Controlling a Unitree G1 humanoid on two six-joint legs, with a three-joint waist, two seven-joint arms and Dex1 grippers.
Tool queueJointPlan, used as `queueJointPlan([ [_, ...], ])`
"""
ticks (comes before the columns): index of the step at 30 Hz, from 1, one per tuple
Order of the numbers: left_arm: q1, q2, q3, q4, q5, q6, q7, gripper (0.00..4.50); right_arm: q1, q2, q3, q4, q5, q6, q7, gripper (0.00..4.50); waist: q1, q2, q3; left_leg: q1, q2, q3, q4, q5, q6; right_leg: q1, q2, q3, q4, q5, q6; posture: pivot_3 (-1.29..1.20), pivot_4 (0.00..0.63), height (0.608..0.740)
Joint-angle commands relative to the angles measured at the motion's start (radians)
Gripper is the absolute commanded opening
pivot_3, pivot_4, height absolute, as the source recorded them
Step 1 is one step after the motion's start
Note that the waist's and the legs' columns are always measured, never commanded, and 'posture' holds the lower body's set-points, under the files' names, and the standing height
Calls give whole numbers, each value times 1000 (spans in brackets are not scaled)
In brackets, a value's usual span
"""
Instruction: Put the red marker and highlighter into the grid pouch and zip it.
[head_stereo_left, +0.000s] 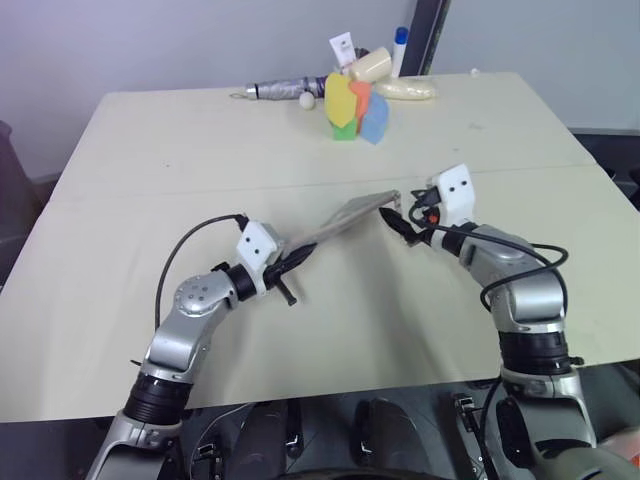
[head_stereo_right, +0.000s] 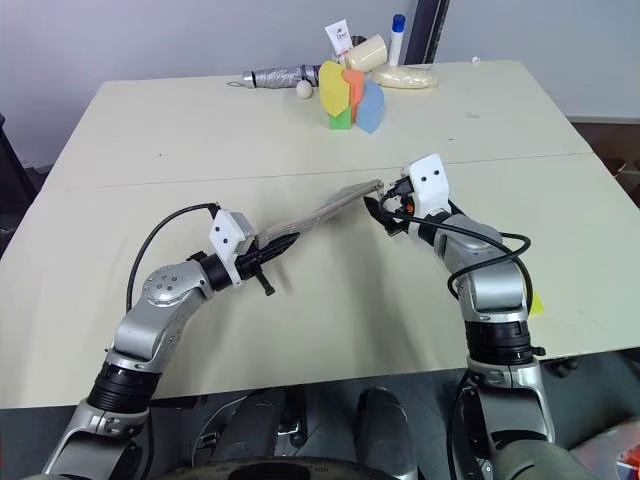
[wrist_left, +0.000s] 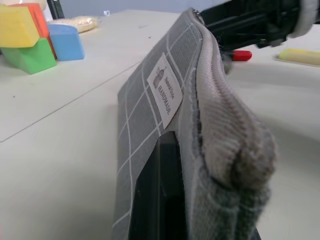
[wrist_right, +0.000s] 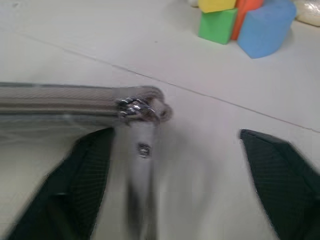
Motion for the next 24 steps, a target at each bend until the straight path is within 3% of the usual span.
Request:
queueJointPlan([
  [1,6,-6,1,-31,1,-20,4,0,-16,-3,-6,-29,35,-11,11,1987,-1,0,0,0,0,0,0,0,0,0,0,0,0,0,0,0,150,740],
  [4,10,-10,0,-35,5,-21,14,0,-7,-13,9,-53,37,3,14,333,-1,0,0,0,0,0,0,0,0,0,0,0,0,0,0,0,150,740],
  [5,11,-11,0,-35,6,-22,15,0,-6,-15,11,-56,36,5,13,33,-1,0,0,0,0,0,0,0,0,0,0,0,0,0,0,0,150,740],
  [15,-11,-47,-49,4,66,-56,36,0,17,-149,241,-247,-52,43,90,33,1,0,0,0,0,0,0,-1,1,0,0,0,0,0,0,0,150,740],
  [24,-60,-112,-93,69,111,-85,56,0,5,-228,389,-448,-43,109,200,33,3,0,0,0,0,-1,2,-4,6,0,-1,0,0,0,0,0,150,740],
])
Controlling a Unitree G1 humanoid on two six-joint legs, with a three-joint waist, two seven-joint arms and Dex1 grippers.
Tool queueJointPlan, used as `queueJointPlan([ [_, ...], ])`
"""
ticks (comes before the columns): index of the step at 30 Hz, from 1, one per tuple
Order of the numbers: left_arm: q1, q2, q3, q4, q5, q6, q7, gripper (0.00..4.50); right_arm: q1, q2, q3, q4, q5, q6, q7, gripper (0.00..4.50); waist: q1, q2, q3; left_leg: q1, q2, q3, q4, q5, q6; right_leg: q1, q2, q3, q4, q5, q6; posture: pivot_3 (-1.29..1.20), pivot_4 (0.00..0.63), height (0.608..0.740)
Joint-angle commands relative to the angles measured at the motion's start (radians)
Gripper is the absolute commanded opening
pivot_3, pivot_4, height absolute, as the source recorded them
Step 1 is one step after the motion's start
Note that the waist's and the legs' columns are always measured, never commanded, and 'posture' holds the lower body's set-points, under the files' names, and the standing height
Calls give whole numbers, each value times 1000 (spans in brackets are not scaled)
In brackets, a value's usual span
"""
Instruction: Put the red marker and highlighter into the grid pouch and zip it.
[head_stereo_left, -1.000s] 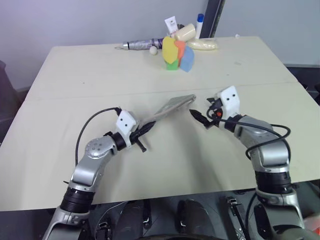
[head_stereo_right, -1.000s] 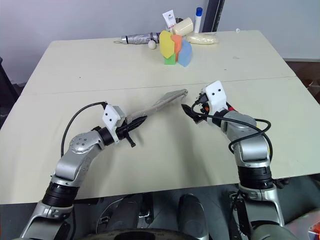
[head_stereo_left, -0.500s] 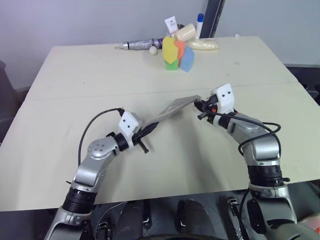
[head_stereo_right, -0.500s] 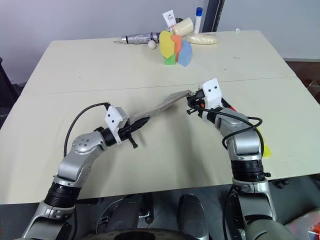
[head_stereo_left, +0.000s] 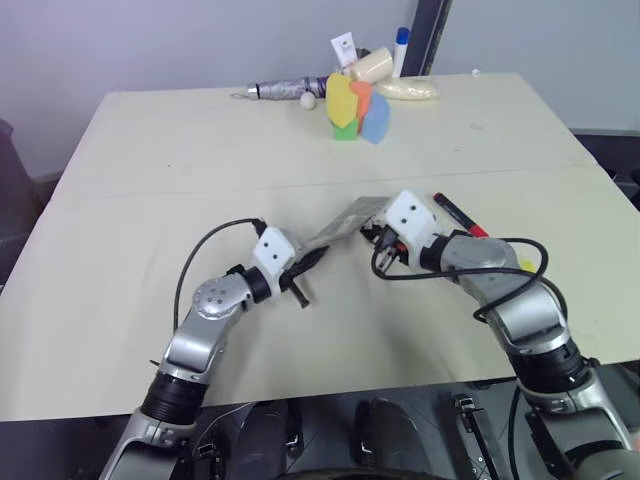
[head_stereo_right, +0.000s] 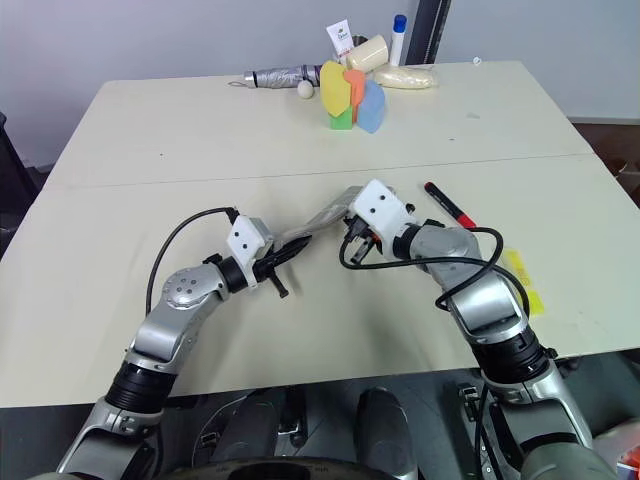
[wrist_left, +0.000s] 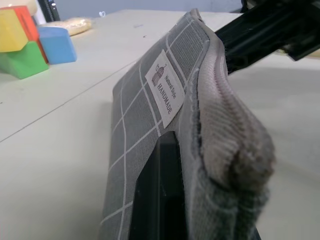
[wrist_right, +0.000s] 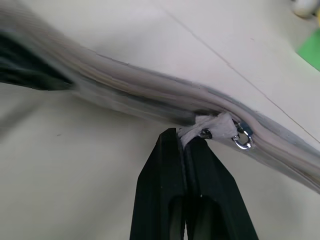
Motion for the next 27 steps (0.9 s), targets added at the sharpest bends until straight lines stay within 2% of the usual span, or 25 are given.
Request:
queueJointPlan([
  [1,-41,-40,-30,19,19,-30,14,0,-19,-23,60,-131,22,15,64,33,1,0,0,0,0,0,1,-1,1,0,0,0,0,0,0,0,150,740],
  [7,-91,-103,-62,109,63,-72,32,0,-36,-15,121,-199,19,58,80,33,1,0,0,-1,0,-3,7,-3,4,4,-1,-2,0,0,0,0,150,740],
  [18,-156,-176,-47,236,97,-135,81,0,-42,-29,107,-215,15,82,77,33,19,0,0,-1,0,-4,8,-3,5,4,-1,-3,0,0,0,0,150,740],
  [21,-158,-178,-39,239,100,-140,93,0,-27,-34,44,-220,47,104,80,913,20,0,0,-2,0,-4,9,-4,5,4,-2,-3,0,0,0,0,150,740],
  [27,-155,-140,-14,226,115,-147,118,0,76,-122,-190,-157,58,127,35,3996,20,-1,1,-2,-1,-6,9,-4,6,6,-2,-5,-2,0,0,0,150,740],
])
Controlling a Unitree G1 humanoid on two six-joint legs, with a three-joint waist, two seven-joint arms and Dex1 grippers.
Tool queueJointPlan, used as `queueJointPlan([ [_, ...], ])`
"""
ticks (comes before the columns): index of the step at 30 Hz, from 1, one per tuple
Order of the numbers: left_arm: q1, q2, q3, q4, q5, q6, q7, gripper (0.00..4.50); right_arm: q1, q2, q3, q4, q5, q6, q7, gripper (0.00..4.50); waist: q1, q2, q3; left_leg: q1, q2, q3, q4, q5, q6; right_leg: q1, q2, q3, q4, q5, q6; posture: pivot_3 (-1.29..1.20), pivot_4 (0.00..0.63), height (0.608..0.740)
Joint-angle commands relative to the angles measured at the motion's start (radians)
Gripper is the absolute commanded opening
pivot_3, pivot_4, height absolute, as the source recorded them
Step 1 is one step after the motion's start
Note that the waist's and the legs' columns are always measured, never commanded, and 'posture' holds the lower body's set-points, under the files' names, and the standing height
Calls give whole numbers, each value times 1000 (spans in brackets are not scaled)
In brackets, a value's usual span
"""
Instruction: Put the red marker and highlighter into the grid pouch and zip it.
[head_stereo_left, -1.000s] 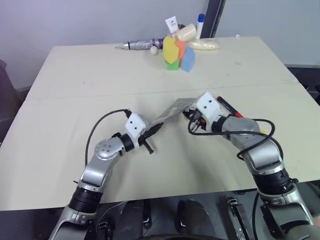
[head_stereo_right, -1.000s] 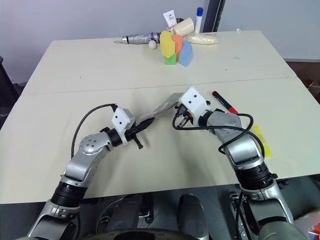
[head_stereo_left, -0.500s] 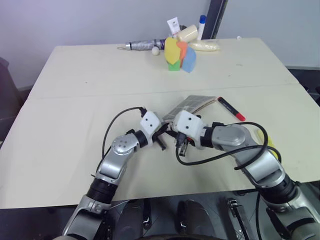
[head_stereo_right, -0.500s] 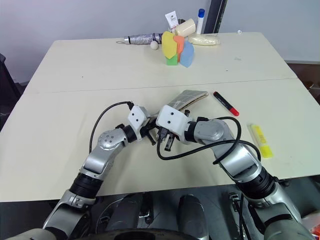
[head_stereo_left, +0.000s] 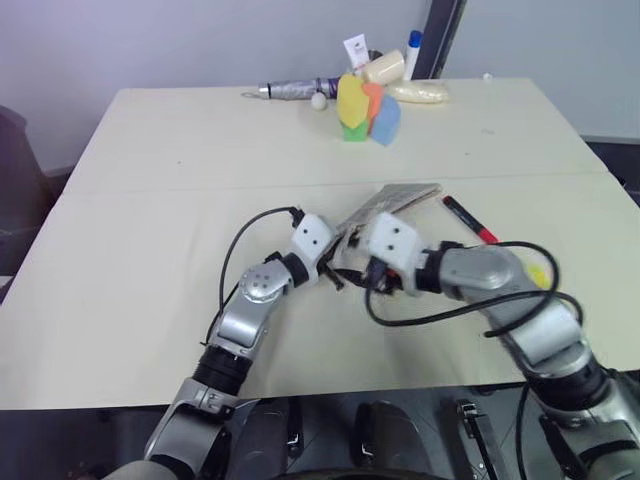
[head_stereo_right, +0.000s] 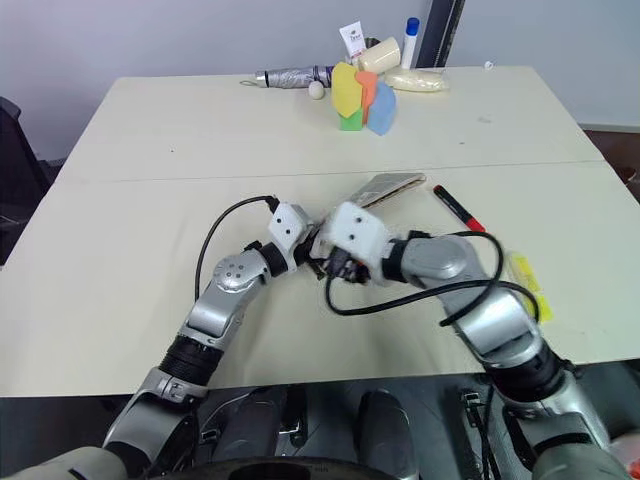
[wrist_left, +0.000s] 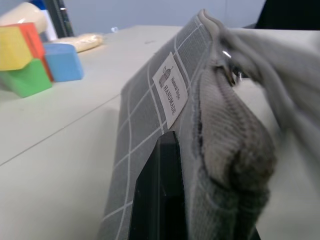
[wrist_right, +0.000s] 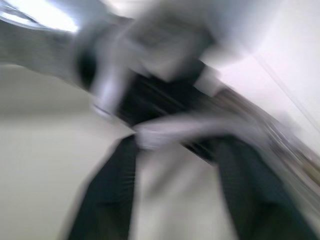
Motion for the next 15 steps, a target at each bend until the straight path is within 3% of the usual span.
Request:
queueJointPlan([
  [1,-8,29,29,-24,19,-31,21,0,53,-36,-146,44,-2,3,-43,4371,-1,0,0,0,0,0,0,0,0,0,0,0,0,0,0,0,150,740],
  [7,0,103,47,-33,43,-61,27,0,57,19,-367,357,-2,6,-191,4371,-3,0,0,0,1,0,0,0,0,0,1,0,0,0,0,0,150,740],
  [15,14,137,56,-43,42,-65,21,0,-68,54,-399,717,-3,-94,-263,4371,-4,1,0,0,0,1,-1,0,0,-1,1,0,0,0,0,0,150,740],
])
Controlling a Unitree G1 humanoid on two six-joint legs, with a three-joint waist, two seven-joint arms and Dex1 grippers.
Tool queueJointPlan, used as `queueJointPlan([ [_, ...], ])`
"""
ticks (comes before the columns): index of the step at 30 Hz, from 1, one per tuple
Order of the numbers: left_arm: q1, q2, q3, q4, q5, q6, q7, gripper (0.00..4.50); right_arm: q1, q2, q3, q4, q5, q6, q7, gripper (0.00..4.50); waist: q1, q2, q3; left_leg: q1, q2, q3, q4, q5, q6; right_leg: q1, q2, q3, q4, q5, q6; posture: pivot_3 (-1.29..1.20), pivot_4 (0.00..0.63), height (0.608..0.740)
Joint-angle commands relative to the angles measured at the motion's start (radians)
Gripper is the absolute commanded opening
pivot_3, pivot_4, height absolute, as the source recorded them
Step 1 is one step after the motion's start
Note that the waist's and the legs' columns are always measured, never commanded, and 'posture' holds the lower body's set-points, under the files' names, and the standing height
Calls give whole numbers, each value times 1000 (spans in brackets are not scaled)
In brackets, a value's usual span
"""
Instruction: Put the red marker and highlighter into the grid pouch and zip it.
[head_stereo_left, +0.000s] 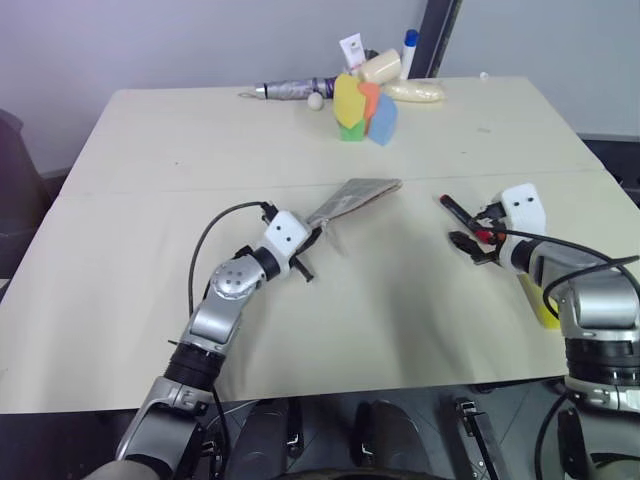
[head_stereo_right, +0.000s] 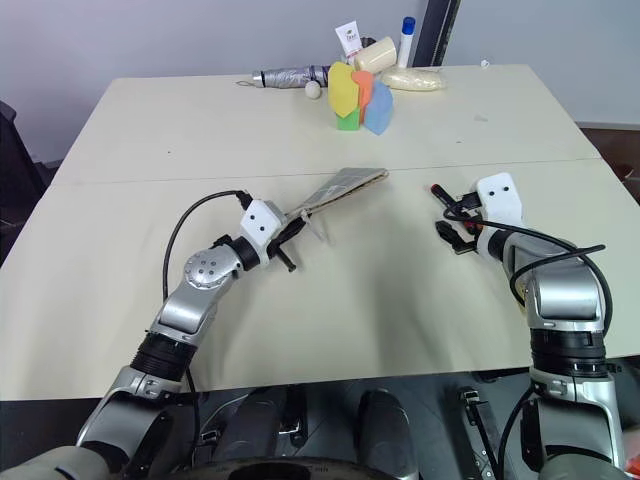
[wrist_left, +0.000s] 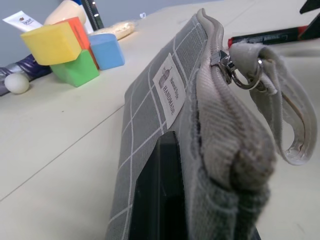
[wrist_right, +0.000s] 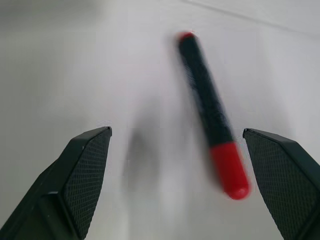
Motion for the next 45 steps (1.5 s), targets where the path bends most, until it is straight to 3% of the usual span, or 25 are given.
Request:
queueJointPlan([
  [1,7,7,17,-36,2,-21,6,0,-54,20,-27,109,9,-54,-18,4371,0,0,0,0,0,0,0,0,0,0,0,0,0,0,0,0,150,740],
  [4,8,6,18,-39,3,-19,13,0,-76,28,-18,189,4,-89,-26,4371,1,0,0,0,0,0,0,0,0,0,0,0,0,0,0,0,150,740],
  [7,11,-1,23,-42,-3,-16,22,0,-80,44,-38,213,29,-88,-28,3532,1,0,0,0,0,1,0,0,0,1,0,0,0,0,0,0,150,740],
  [13,14,-18,33,-45,-27,1,20,0,-32,32,-12,88,34,-95,-15,375,1,0,0,0,0,1,0,0,0,1,0,0,0,0,1,0,150,740],
  [17,10,-21,36,-40,-40,1,8,0,51,-49,67,-161,1,-156,60,357,1,1,0,0,0,1,0,0,0,0,0,0,0,0,1,0,150,740],
  [25,5,-31,34,-34,-46,-6,-15,0,128,-128,75,-446,65,-186,191,357,3,0,0,0,0,0,0,0,0,0,0,0,0,0,1,0,150,740],
  [45,13,-30,22,-63,-49,-15,-41,0,88,-170,185,-397,-13,-213,226,357,3,0,1,0,0,0,0,0,0,0,0,0,0,0,1,0,150,740],
])
